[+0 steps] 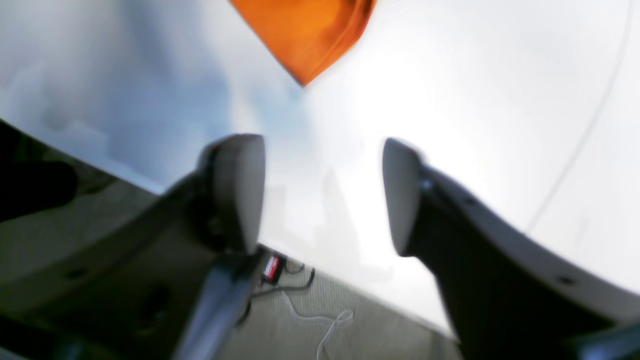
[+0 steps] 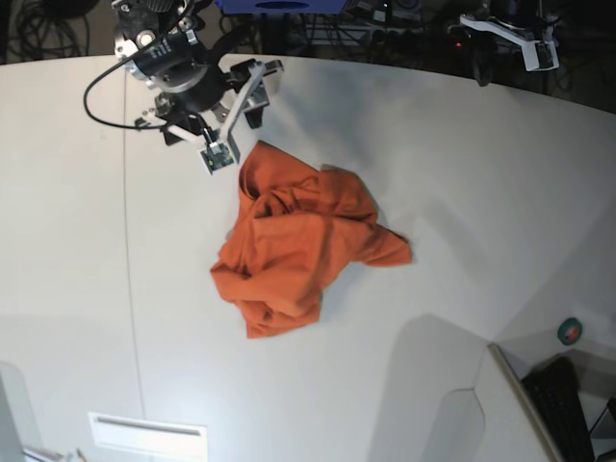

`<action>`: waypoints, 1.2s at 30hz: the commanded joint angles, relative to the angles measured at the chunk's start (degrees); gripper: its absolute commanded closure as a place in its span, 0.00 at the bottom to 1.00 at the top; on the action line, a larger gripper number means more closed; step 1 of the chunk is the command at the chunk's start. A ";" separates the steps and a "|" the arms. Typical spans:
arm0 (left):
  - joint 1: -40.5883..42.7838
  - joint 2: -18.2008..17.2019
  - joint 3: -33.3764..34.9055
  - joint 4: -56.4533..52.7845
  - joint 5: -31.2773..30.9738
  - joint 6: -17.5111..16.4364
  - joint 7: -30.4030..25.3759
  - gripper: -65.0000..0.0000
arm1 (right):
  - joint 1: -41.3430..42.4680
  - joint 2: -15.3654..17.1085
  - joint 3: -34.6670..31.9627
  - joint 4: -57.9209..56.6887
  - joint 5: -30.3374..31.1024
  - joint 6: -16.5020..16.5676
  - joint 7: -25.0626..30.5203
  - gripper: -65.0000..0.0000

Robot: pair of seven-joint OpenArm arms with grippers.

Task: Layout the t-shirt on the table in an organized manner, then fold the t-shirt properly
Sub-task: 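Move the right gripper down onto the crumpled orange t-shirt and grasp it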

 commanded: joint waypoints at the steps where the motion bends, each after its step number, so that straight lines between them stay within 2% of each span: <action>1: 0.72 -0.43 -0.86 0.96 -0.03 -0.23 -1.30 0.46 | 1.29 -0.21 -0.45 0.81 0.23 0.10 1.40 0.33; 3: -0.86 -0.52 -1.04 1.22 -0.03 -0.23 -1.30 0.46 | 3.75 -0.21 -1.42 -0.16 0.23 0.10 1.75 0.29; 5: -2.35 -0.61 -1.04 1.22 -0.03 -0.23 -1.30 0.46 | 6.48 -0.38 -2.30 -1.47 0.23 0.10 1.84 0.32; 9: -5.87 -0.70 -0.86 1.40 0.06 -0.23 -1.21 0.46 | 12.72 -3.02 -2.65 -8.24 0.23 0.10 1.75 0.51; 12: -8.68 -2.89 -0.07 0.87 0.06 -0.23 -1.12 0.46 | 17.20 -4.87 -0.37 -15.54 0.23 0.10 1.75 0.67; 13: -9.39 -4.04 0.63 0.61 0.06 -0.23 -0.68 0.46 | 18.43 -5.30 0.34 -18.09 0.23 0.10 1.75 0.68; 16: -11.76 -6.50 1.25 0.52 0.06 -0.23 4.33 0.46 | 20.46 -5.57 1.39 -21.87 0.23 0.10 1.84 0.65; 18: -13.34 -6.67 0.99 0.52 0.06 -0.23 8.37 0.46 | 21.16 -5.48 1.66 -22.75 0.23 0.10 2.10 0.58; 20: -14.57 -6.67 0.90 0.52 -0.03 -0.23 12.59 0.51 | 21.33 -5.13 1.66 -23.37 0.23 0.10 3.86 0.53; 23: -15.01 -6.50 0.99 0.52 -0.20 -0.23 16.11 0.67 | 20.98 -5.13 1.57 -23.54 0.23 0.10 5.62 0.51; 28: -15.10 -3.95 0.81 0.26 -0.29 -0.23 15.93 0.99 | 21.60 -5.13 1.57 -28.38 0.23 0.10 5.97 0.51; 36: -17.83 -1.93 0.81 -3.61 -0.38 -0.23 15.76 1.00 | 21.69 -3.99 1.48 -32.24 0.23 0.10 10.63 0.52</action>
